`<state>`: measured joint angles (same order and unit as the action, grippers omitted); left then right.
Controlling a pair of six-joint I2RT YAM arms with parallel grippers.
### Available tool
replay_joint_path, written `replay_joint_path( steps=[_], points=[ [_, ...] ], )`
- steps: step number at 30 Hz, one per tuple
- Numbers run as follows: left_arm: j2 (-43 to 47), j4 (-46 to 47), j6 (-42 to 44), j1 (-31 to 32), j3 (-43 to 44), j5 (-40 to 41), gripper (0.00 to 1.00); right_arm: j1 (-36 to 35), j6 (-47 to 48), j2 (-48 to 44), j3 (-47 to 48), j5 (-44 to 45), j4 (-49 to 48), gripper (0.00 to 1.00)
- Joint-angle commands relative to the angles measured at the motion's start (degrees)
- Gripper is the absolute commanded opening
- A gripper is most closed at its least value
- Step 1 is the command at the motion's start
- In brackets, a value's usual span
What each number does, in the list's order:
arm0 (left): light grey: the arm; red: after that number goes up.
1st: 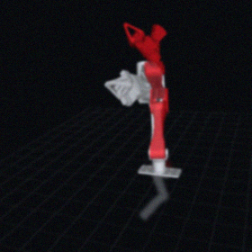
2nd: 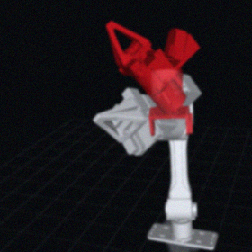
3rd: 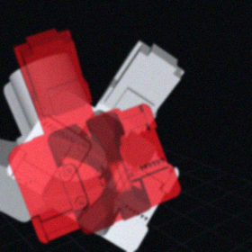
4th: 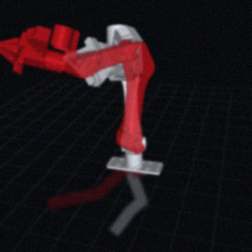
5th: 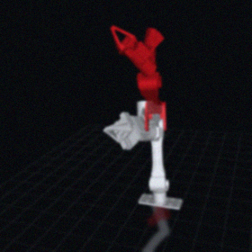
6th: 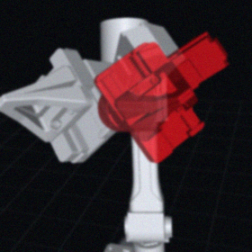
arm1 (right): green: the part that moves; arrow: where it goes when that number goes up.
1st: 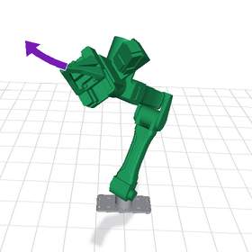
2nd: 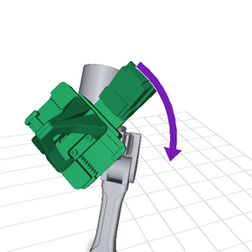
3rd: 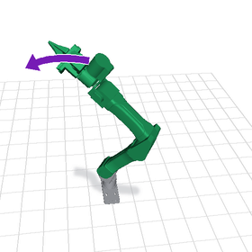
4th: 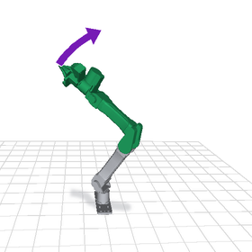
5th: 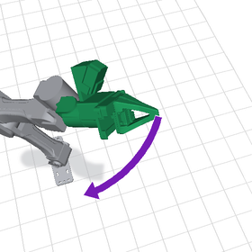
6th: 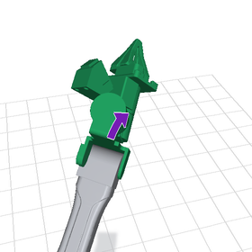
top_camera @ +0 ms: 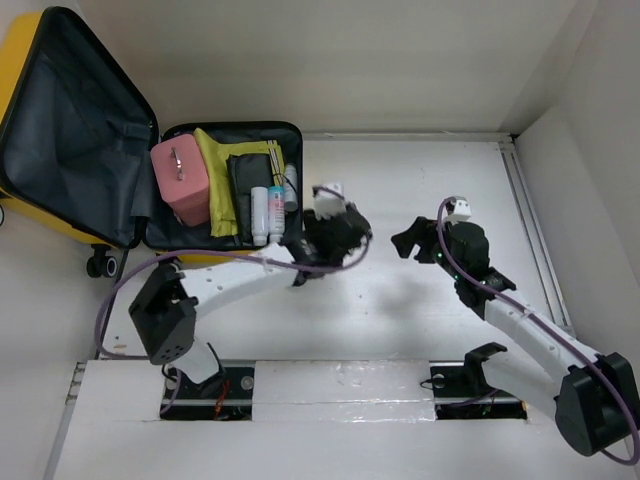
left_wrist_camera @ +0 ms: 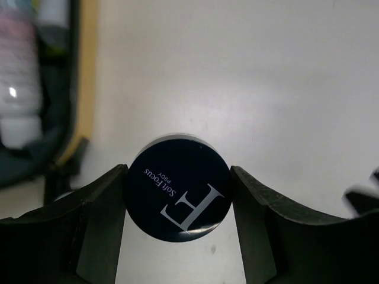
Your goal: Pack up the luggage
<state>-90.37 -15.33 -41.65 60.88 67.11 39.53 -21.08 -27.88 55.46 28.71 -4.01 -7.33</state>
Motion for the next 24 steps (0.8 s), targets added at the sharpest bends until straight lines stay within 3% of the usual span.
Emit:
replay_joint_path(
  steps=[1,6,8,11,14,19,21,22,24],
  points=[
    [4.9,2.8,2.6,-9.5,4.1,4.8,0.37,-1.6,0.9,0.7,0.8,-1.0,-3.2,0.8],
    [4.2,9.7,3.8,-29.2,8.1,-2.5,0.42,-2.9,1.5,1.2,1.3,-1.1,-3.7,0.8],
    [0.9,10.2,3.8,-35.2,12.0,-5.3,0.62,-4.2,1.5,1.7,1.9,-0.2,-3.7,0.8],
    [-2.2,4.2,2.9,-39.0,17.3,-6.5,1.0,-5.5,2.1,2.5,2.6,-1.3,-3.7,0.8],
    [-1.1,3.3,4.0,-40.3,18.5,-4.1,1.0,-7.6,2.7,3.6,3.7,-0.8,-3.7,0.8],
    [7.1,1.5,3.5,-40.3,13.4,0.6,0.98,-10.6,3.2,4.1,4.3,-1.7,-3.7,0.76],
    [11.8,-0.1,2.7,-40.3,10.5,4.3,0.91,-11.3,3.2,3.5,4.3,-0.8,-3.7,0.67],
    [13.4,-0.8,2.2,-40.3,9.7,5.4,0.88,-11.3,3.2,2.9,4.3,-0.8,-3.7,0.56],
    [18.1,-2.9,1.0,-42.9,8.7,7.1,0.76,-12.7,4.3,2.4,4.3,-1.4,-3.7,0.44]
  ],
)
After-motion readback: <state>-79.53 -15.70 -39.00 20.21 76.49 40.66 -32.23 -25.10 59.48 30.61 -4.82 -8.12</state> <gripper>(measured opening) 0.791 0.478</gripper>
